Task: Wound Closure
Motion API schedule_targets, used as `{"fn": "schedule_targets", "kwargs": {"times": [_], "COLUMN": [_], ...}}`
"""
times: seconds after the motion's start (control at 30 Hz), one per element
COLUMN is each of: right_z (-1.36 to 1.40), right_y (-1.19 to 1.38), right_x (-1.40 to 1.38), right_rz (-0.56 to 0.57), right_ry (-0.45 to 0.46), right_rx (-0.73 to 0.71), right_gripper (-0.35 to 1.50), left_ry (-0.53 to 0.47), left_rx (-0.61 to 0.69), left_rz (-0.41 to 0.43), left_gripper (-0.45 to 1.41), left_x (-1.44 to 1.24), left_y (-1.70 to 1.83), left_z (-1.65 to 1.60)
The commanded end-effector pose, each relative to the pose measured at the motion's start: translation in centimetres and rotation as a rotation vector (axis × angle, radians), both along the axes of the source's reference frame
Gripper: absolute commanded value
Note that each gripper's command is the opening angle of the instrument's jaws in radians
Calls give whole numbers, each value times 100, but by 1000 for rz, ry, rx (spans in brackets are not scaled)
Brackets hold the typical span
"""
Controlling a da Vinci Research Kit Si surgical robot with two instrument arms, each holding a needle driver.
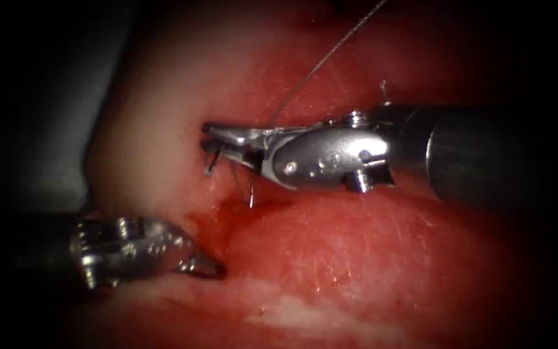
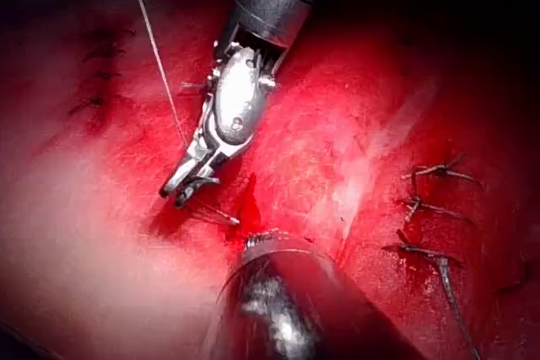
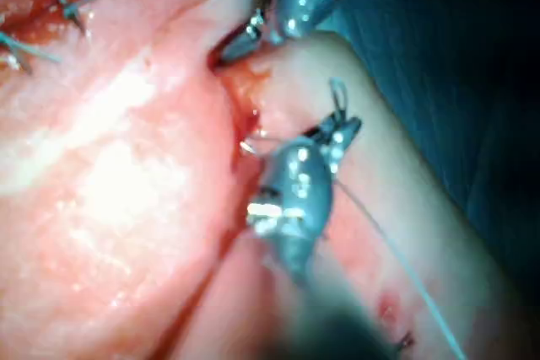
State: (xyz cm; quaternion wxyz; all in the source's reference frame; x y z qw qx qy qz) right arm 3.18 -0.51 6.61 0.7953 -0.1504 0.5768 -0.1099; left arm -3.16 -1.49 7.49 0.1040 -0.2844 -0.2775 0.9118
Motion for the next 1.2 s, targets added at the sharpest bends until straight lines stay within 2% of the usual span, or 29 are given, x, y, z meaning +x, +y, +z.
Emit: {"fn": "schedule_targets", "kwargs": {"times": [0.03, 0.43, 0.63, 1.0, 1.2], "right_z": [6, 3, -2, -3, -2], "right_y": [2, 9, 19, 24, 23], "right_x": [6, 2, -2, -3, -4], "right_rz": [-1, 12, 34, 83, 91], "right_ry": [3, -2, 13, 11, 15], "right_rx": [1, 4, 12, 69, 90], "right_gripper": [-35, -35, -35, -35, -35], "left_ry": [-1, -21, -33, -52, -73], "left_rx": [0, -31, -54, -75, -110], "left_rz": [-1, -48, -87, -133, -185], "left_gripper": [-16, -18, -18, -21, -25], "left_x": [-8, -22, -16, -13, -13], "left_y": [0, 9, 21, 28, 37], "left_z": [7, 31, 24, 17, 6]}}
